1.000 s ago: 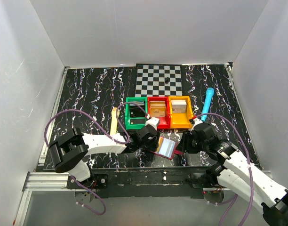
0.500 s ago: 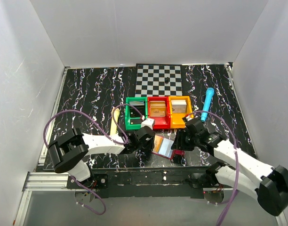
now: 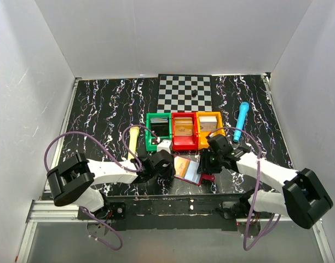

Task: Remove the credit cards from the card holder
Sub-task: Remove the credit card from the card holder.

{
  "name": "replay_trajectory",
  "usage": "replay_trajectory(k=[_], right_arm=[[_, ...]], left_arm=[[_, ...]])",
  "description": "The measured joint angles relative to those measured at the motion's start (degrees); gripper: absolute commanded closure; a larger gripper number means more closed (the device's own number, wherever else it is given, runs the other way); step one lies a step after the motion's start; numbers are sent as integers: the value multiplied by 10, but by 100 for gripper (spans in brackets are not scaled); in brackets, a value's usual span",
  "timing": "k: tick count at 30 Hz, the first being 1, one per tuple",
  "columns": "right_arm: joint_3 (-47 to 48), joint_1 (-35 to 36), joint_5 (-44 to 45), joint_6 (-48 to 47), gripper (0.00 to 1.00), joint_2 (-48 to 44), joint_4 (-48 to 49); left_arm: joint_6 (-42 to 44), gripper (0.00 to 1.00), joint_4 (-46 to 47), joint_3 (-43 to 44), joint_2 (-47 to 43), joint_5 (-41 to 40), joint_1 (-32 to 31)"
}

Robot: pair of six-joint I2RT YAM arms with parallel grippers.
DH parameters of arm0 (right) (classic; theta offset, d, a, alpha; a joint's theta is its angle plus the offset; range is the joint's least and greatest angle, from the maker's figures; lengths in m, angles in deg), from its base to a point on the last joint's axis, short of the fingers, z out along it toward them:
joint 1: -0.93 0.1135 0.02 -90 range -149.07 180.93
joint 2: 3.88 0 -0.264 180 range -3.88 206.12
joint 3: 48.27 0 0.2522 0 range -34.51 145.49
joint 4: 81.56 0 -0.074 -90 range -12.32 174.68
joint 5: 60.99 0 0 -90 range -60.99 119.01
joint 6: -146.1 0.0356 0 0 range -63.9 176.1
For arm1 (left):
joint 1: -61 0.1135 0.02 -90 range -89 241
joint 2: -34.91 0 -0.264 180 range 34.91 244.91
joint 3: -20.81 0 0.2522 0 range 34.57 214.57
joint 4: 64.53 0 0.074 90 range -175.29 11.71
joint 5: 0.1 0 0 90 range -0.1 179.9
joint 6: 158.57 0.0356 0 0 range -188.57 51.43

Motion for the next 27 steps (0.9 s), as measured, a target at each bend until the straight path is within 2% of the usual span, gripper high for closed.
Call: replay_trajectory(k=[11, 19, 27], right_arm=[[75, 0, -21, -65, 54, 107, 24], [85, 0, -36, -97, 53, 115, 27], [105, 0, -42, -114, 50, 116, 20]], left_arm=[[-26, 61, -40, -57, -102, -1, 0], [-33, 57, -67, -69, -216, -17, 0], [-31, 56, -78, -69, -236, -21, 0]])
